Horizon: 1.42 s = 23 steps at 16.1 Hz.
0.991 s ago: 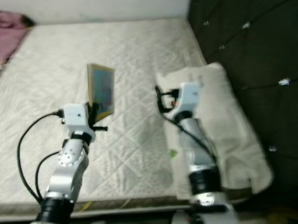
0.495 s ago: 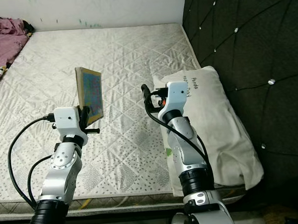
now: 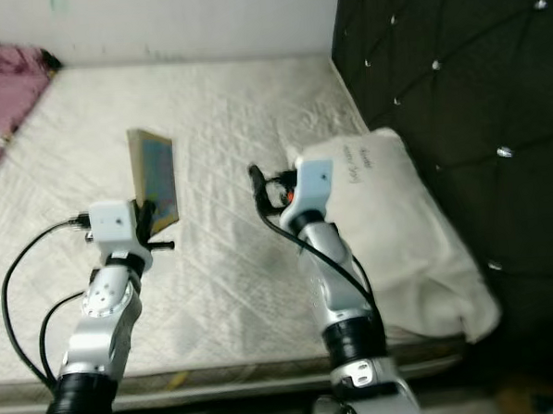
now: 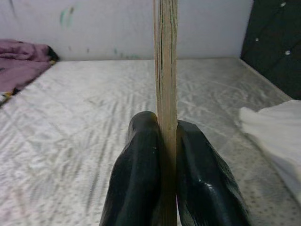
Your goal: Clean up the room
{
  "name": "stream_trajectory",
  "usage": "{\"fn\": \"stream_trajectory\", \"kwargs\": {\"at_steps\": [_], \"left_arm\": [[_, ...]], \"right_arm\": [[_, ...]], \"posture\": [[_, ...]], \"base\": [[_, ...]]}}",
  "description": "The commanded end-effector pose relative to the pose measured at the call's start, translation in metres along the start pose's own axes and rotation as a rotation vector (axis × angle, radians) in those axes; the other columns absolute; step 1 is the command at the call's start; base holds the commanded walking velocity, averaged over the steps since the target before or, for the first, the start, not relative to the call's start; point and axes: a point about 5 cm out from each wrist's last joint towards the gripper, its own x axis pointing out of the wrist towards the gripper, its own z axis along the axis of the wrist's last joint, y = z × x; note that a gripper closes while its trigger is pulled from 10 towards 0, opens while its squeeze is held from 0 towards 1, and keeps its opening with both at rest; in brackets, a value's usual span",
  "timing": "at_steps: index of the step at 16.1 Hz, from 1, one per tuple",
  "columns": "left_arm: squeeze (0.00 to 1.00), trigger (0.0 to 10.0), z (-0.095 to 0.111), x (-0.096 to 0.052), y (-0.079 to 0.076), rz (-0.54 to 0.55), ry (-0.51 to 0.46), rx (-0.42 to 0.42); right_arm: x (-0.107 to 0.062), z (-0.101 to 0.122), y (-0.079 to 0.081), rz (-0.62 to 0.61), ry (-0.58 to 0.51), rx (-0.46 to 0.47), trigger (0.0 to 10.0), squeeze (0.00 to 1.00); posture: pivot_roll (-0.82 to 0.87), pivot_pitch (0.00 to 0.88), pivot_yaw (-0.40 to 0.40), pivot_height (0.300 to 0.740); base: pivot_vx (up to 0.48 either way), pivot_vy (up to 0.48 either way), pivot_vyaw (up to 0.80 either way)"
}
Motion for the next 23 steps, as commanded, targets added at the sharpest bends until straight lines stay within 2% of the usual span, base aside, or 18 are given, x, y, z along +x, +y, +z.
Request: {"fn": "stream_trajectory", "kwargs": {"at_steps": [1,5,16,23], "left_arm": [[0.00,10.0,0.0095,0.0021,-0.0082,-0.027,-0.046,-0.002],[0.00,10.0,0.0092,0.0027,-0.0079,-0.029,-0.042,-0.013],[0.00,10.0,0.0098,0.0033,-0.0095,-0.041,-0.045,-0.058],[0.00,10.0,0.0106,0.0024,-0.0095,-0.058,-0.049,-0.062]], "right_arm": [[-0.0005,0.0003,-0.0050,-0.019,0.004,-0.002,10.0,0.00],[0.0006,0.0002,-0.0043,-0.016,0.005,-0.004,10.0,0.00],[0.0022,0.0005,-0.0029,-0.008,0.010,-0.007,10.0,0.00],[0.0022,-0.0011,-0.0024,-0.005,0.018,-0.012,10.0,0.00]], "posture": [[-0.07,0.000,0.037,0.740],[-0.07,0.000,0.035,0.740],[-0.07,0.000,0.031,0.740],[-0.07,0.000,0.030,0.740]], "base": [[0.000,0.000,0.00],[0.000,0.000,0.00],[0.000,0.460,0.00],[0.000,0.000,0.00]]}}
